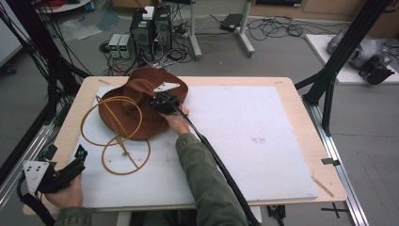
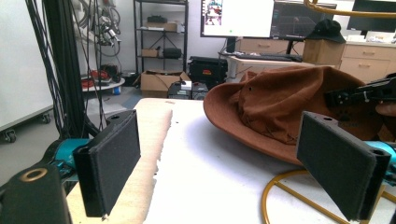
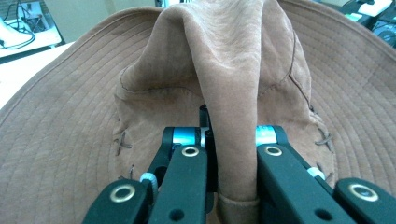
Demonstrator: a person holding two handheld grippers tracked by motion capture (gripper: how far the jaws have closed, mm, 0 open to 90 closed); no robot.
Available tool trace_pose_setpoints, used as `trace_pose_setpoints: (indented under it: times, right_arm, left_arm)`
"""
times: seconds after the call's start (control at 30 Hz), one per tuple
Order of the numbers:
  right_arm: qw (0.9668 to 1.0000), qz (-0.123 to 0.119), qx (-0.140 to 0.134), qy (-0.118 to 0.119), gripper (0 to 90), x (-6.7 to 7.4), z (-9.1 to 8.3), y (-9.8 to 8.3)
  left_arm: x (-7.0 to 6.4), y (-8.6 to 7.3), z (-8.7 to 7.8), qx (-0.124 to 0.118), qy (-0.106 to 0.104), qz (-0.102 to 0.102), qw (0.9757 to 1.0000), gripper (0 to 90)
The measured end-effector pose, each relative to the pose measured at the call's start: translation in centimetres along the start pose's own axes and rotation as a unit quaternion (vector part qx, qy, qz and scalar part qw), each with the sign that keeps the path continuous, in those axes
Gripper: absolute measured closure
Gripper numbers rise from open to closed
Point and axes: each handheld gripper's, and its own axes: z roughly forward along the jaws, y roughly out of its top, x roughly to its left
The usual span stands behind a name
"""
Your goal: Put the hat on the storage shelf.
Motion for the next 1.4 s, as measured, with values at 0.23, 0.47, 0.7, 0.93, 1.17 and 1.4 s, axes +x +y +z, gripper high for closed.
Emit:
trace_pose_setpoints:
  times: [0.23,0.47,0.7,0.93,1.17,1.4]
  right_arm:
    - [1.0,0.004,-0.008,-0.003,88.6,-0.2,-0.3,0.1]
    - [0.9998,0.001,-0.017,-0.01,88.4,-0.4,-0.9,0.3]
    - [0.9991,0.004,-0.038,-0.017,88.4,-0.8,-1.9,0.6]
    - [0.9978,0.009,-0.062,-0.022,88.3,-1.1,-3.2,0.9]
    - [0.9959,0.012,-0.085,-0.029,88.3,-1.4,-4.4,1.5]
    - [0.9934,0.019,-0.109,-0.029,88.2,-1.9,-5.8,2.1]
  left_arm:
    - [0.0,0.0,0.0,0.0,0.0,0.0,1.0,14.2]
    - [-0.1,0.0,0.0,0.0,0.0,0.001,1.0,14.2]
    - [-0.1,0.0,0.0,-0.002,0.0,0.001,1.0,14.3]
    - [-0.1,0.0,-0.1,-0.002,-0.001,0.0,1.0,14.3]
    - [-0.1,0.1,-0.2,-0.002,0.0,0.002,1.0,14.3]
    - [-0.1,0.1,-0.1,-0.003,-0.001,0.002,1.0,14.4]
